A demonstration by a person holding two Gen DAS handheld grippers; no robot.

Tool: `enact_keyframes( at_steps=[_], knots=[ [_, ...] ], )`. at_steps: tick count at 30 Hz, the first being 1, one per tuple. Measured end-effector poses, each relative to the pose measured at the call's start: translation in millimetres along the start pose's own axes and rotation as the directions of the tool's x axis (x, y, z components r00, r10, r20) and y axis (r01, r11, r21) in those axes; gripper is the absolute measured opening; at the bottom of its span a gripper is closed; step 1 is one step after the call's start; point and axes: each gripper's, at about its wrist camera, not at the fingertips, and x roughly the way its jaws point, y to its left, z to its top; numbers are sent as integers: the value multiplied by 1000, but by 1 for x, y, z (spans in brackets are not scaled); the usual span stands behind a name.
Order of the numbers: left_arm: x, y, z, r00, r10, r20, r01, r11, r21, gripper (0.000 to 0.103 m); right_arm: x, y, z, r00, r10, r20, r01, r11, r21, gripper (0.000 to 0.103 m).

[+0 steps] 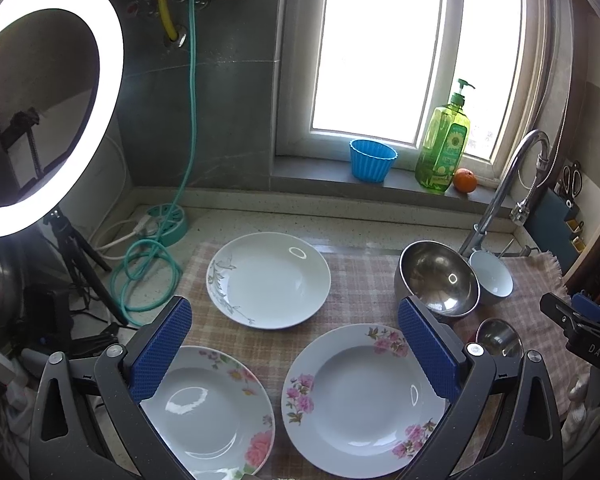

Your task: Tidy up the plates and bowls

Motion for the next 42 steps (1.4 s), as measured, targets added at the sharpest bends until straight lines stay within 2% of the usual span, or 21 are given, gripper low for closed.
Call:
enact_keyframes(
  at_steps=[7, 14, 16, 19, 22, 23, 25, 30, 32, 37, 42],
  knots=[
    [17, 14, -6, 998, -3, -58, 3, 1000, -5, 102, 0, 0, -9, 1000, 24, -15, -24, 1000, 4, 103],
    [37, 26, -13, 989, -42, -139, 43, 999, 2, 102, 7, 4, -26, 995, 65, -82, -65, 998, 6, 103],
    [43, 27, -16, 985, -60, -164, 62, 998, 5, 95, 8, 3, -30, 991, 84, -100, -82, 996, 20, 100],
    [56, 27, -21, 974, -77, -212, 85, 996, 25, 81, 14, 5, -38, 982, 118, -149, -114, 993, 36, 88],
    [70, 27, -27, 954, -119, -274, 130, 991, 23, 66, 23, 6, -48, 963, 168, -210, -157, 985, 66, 74],
    [75, 28, -29, 947, -133, -292, 144, 990, 15, 65, 26, 7, -52, 956, 182, -231, -170, 983, 72, 69],
    [84, 28, -32, 930, -167, -328, 176, 984, -5, 60, 30, 11, -60, 942, 201, -269, -187, 979, 75, 64],
    [106, 29, -39, 884, -231, -406, 228, 972, -55, 47, 43, 16, -76, 900, 269, -342, -241, 963, 121, 59],
    [113, 30, -41, 868, -253, -428, 243, 967, -78, 45, 49, 19, -83, 885, 292, -362, -259, 956, 137, 56],
    [125, 27, -45, 840, -273, -469, 268, 960, -79, 42, 66, 22, -94, 850, 325, -414, -272, 945, 182, 46],
    [135, 26, -48, 824, -274, -495, 272, 959, -78, 35, 80, 22, -98, 833, 333, -442, -265, 941, 208, 41]
  ],
)
